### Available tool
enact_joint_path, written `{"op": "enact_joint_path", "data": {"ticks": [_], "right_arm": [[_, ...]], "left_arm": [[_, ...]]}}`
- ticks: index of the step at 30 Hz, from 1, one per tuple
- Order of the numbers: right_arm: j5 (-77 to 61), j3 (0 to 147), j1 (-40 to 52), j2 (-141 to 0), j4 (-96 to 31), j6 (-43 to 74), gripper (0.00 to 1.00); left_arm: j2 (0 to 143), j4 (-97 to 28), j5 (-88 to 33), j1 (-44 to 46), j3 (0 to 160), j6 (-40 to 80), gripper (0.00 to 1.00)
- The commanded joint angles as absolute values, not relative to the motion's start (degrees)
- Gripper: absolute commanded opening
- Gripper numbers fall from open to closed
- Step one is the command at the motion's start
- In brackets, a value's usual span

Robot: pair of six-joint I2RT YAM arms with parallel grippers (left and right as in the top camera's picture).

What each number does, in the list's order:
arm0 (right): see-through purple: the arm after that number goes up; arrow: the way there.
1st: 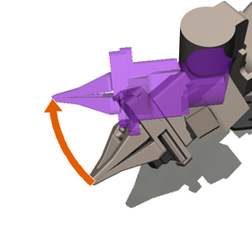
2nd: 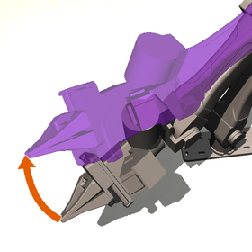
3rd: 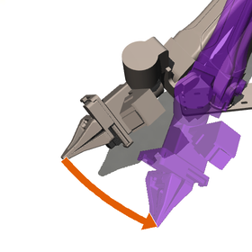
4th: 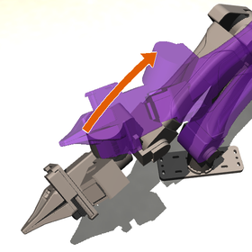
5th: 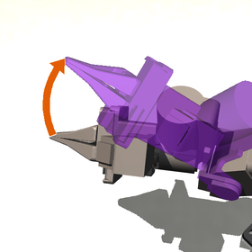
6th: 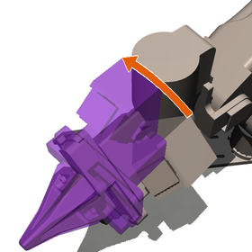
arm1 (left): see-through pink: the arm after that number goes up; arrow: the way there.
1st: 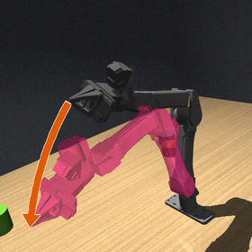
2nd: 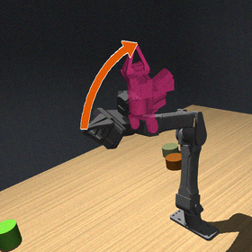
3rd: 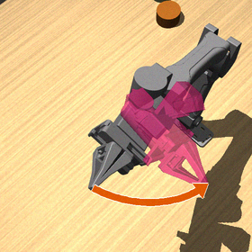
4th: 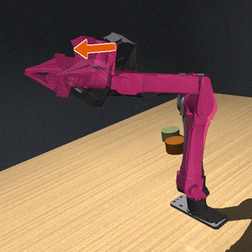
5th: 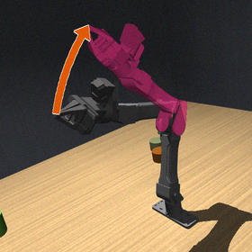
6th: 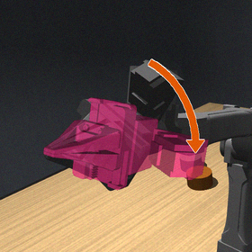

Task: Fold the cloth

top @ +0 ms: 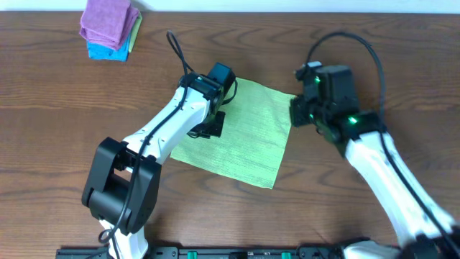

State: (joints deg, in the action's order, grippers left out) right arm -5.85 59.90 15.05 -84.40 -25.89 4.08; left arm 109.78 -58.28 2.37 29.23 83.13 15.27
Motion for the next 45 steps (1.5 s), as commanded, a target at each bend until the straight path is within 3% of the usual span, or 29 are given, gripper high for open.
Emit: {"op": "enact_joint_path", "data": {"ticks": [1,13,33,45], "right_arm": [[-10.4,61.3,14.9,-89.4,-24.0,4.2,0.01],[-11.0,63.2,14.4,-100.8,-25.0,4.2,0.01],[-10.2,63.2,14.4,-109.3,-26.9,3.0,0.01],[-1.3,63.7,10.4,-111.7,-23.0,2.0,0.01]], "left_arm": [[107.8,-59.0,5.1,28.8,83.6,17.2,0.06],[98.5,-58.2,6.5,28.7,83.6,16.8,0.06],[98.5,-58.3,6.5,28.4,83.6,16.7,0.06],[98.5,-58.5,6.0,28.4,83.6,16.8,0.06]]}}
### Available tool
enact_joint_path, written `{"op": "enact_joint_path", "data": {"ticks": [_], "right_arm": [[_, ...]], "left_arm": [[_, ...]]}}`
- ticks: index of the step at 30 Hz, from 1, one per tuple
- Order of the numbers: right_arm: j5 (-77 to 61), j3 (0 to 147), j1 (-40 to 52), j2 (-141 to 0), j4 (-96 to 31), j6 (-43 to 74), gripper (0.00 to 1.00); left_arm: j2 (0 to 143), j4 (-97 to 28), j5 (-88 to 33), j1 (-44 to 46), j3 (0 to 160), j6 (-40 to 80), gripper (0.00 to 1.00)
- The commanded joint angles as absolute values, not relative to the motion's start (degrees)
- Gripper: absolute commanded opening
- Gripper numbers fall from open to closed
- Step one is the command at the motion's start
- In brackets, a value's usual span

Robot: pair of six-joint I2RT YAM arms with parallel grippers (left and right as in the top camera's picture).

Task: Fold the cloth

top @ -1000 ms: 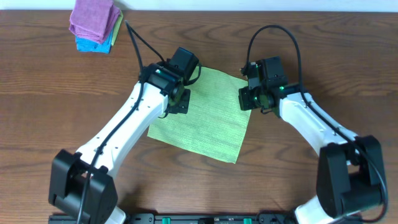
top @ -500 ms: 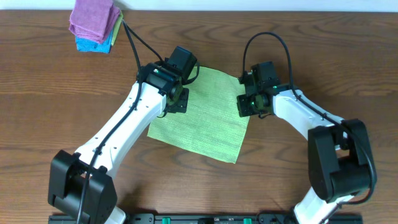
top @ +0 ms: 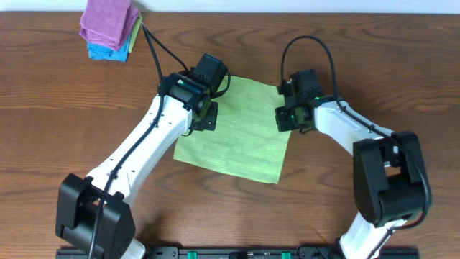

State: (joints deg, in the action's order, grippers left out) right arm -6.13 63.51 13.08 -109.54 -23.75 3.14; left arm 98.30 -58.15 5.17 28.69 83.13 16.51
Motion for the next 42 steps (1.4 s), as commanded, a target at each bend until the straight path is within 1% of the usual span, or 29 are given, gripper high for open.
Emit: {"op": "enact_joint_path", "data": {"ticks": [1,7,11,13,15,17,19,21,24,28,31,34,38,40,42], "right_arm": [[-1.3,64.0,9.6,-111.7,-22.3,2.0,0.01],[-1.5,65.9,7.5,-111.7,-19.9,0.9,0.01],[-2.2,67.7,7.6,-111.7,-20.7,0.6,0.01],[-4.9,69.3,7.9,-111.4,-22.6,0.6,0.01],[-7.4,71.5,8.0,-110.7,-25.6,0.6,0.09],[-9.5,74.3,8.1,-109.4,-29.3,1.1,0.27],[-9.7,77.3,8.1,-107.6,-33.3,1.9,0.39],[-9.7,79.8,8.1,-105.1,-38.0,1.9,0.4],[-9.7,81.0,8.1,-100.8,-43.5,1.8,0.4],[-9.7,80.6,8.1,-93.0,-53.3,1.8,0.33],[-9.7,77.5,8.0,-85.0,-58.7,1.9,0.34],[-9.7,69.5,7.4,-73.5,-58.8,3.5,0.39],[-11.3,58.0,6.5,-60.4,-56.7,4.9,0.48],[-15.4,52.2,5.7,-55.6,-55.0,6.1,0.48],[-19.0,47.9,5.0,-53.6,-53.4,7.6,0.48]], "left_arm": [[98.5,-58.4,5.8,28.4,83.6,16.8,0.06],[98.6,-58.0,4.4,28.4,83.6,16.8,0.06],[99.0,-57.7,4.4,28.4,83.6,17.0,0.06],[99.3,-56.9,4.4,28.4,83.3,17.0,0.06],[99.3,-55.5,4.5,28.3,82.7,16.9,0.06],[99.3,-54.5,4.5,27.7,82.7,16.7,0.06],[99.3,-53.5,4.4,26.4,82.7,16.7,0.06],[99.3,-53.8,4.3,24.9,82.7,16.7,0.06],[99.3,-54.8,2.7,23.2,82.7,16.7,0.06],[99.2,-57.0,0.8,22.8,82.7,15.9,0.06],[98.8,-59.8,-0.6,22.6,82.6,14.6,0.06],[96.7,-60.3,-5.4,20.7,80.4,14.5,0.06],[91.5,-55.0,-14.9,16.1,71.9,12.7,0.06],[88.9,-50.6,-21.5,13.1,66.0,12.5,0.06],[88.0,-46.7,-27.7,11.0,61.6,12.0,0.07]]}}
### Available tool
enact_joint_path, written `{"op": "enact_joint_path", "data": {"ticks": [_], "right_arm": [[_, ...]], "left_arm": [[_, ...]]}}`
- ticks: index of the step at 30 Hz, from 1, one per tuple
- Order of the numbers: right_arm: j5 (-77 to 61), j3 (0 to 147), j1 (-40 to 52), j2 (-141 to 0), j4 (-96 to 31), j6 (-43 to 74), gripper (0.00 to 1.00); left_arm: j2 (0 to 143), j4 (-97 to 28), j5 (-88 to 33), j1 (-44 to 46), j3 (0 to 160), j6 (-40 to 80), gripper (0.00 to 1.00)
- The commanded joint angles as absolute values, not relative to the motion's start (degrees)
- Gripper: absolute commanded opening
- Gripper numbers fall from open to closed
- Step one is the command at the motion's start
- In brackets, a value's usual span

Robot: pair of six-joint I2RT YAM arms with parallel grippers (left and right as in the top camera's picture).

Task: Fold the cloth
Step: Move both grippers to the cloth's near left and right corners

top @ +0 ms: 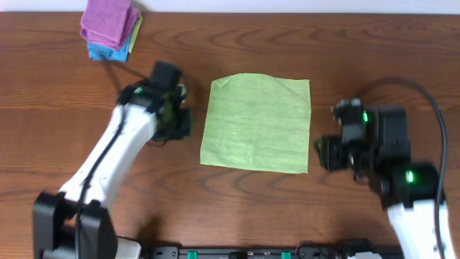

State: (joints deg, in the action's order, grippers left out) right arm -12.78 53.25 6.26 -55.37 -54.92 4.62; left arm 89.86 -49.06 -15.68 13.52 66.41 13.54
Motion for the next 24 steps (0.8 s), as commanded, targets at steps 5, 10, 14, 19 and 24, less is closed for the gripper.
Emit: {"op": "enact_joint_path", "data": {"ticks": [5,10,14,19,24], "right_arm": [[-26.9,39.8,2.7,-54.4,-49.6,9.4,0.48],[-30.6,35.6,0.7,-59.1,-48.3,9.8,0.47],[-32.4,32.8,-0.2,-63.7,-46.7,9.8,0.46],[-32.4,32.3,-1.6,-67.4,-45.1,9.3,0.48],[-32.4,32.2,-3.2,-69.3,-43.4,9.1,0.5]], "left_arm": [[88.8,-39.9,-37.4,9.0,54.0,12.5,0.12],[90.3,-36.4,-37.4,9.1,49.8,16.7,0.35],[92.2,-33.5,-40.6,9.1,46.6,18.1,0.38],[94.0,-30.9,-40.8,9.1,44.7,20.4,0.47],[96.3,-30.2,-41.5,9.1,44.3,20.7,0.47]]}}
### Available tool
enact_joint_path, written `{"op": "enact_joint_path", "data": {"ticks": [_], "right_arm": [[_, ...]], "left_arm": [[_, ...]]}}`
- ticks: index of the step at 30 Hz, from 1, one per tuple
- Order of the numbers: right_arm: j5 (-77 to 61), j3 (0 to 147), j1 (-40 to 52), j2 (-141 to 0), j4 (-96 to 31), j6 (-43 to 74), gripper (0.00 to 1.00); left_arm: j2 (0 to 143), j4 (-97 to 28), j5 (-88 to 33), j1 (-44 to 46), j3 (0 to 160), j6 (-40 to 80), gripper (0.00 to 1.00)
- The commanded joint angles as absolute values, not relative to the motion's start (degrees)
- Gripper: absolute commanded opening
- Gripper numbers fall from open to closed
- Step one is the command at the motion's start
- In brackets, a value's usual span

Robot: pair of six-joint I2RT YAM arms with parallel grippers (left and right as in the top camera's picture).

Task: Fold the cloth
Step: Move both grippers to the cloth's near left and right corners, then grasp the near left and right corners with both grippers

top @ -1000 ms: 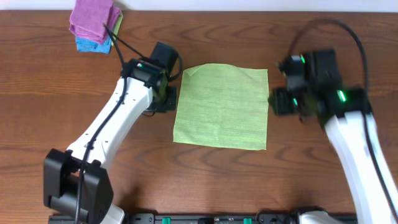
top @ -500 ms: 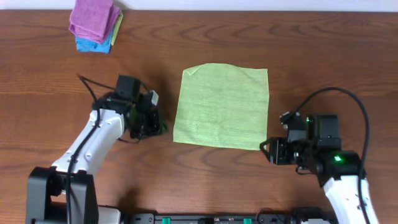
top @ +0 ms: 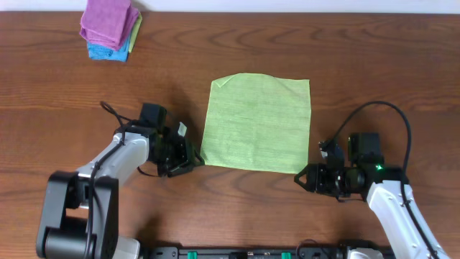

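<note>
The light green cloth (top: 256,122) lies flat and unfolded in the middle of the wooden table, roughly square. My left gripper (top: 190,154) sits low at the cloth's near left corner, pointing right, its jaws spread apart and empty. My right gripper (top: 300,177) is just below the near right corner, pointing left toward it. Its fingers are small and dark from overhead, so I cannot tell how its jaws stand. Neither gripper visibly holds the cloth.
A stack of folded cloths (top: 108,29), purple on top of blue and green, rests at the far left of the table (top: 57,93). A black rail (top: 237,252) runs along the near edge between the arm bases.
Both grippers have come nearer to the front. The left went from beside the cloth's left edge to its near left corner, the right from beside the right edge to the near right corner. The cloth is unchanged.
First the cloth lay skewed with both grippers at its far corners, the left arm over it. Then both grippers were on its upper corners. Later the cloth lay square and flat with both grippers off to its sides. Now they sit at its near corners.
</note>
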State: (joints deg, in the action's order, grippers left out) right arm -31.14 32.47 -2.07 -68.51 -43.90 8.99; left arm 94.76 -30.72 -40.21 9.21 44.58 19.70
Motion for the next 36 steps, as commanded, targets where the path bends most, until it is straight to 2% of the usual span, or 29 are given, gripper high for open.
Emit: {"op": "enact_joint_path", "data": {"ticks": [1,15,26,28,31,34,36], "right_arm": [[-32.4,32.2,-3.5,-69.6,-43.1,8.7,0.5],[-31.3,32.1,-4.4,-80.2,-34.7,8.7,0.52],[-30.2,32.1,-4.4,-84.9,-28.3,10.3,0.49],[-30.2,32.1,-4.4,-85.3,-27.5,10.7,0.45],[-30.2,32.1,-4.4,-85.6,-26.9,10.7,0.4],[-30.2,32.1,-4.4,-85.6,-26.5,10.7,0.26],[-30.2,32.1,-4.4,-85.6,-26.5,10.7,0.17]], "left_arm": [[96.6,-29.8,-41.6,9.1,44.3,20.7,0.47],[100.7,-23.0,-41.5,9.1,44.3,22.8,0.52],[105.6,-20.3,-43.4,9.1,44.3,24.5,0.49],[105.6,-20.3,-43.4,9.1,44.3,24.5,0.47],[105.6,-20.3,-43.4,9.1,44.3,24.5,0.39],[105.6,-20.3,-43.3,9.1,44.3,24.5,0.29],[105.6,-20.3,-43.3,9.1,44.3,24.5,0.17]]}}
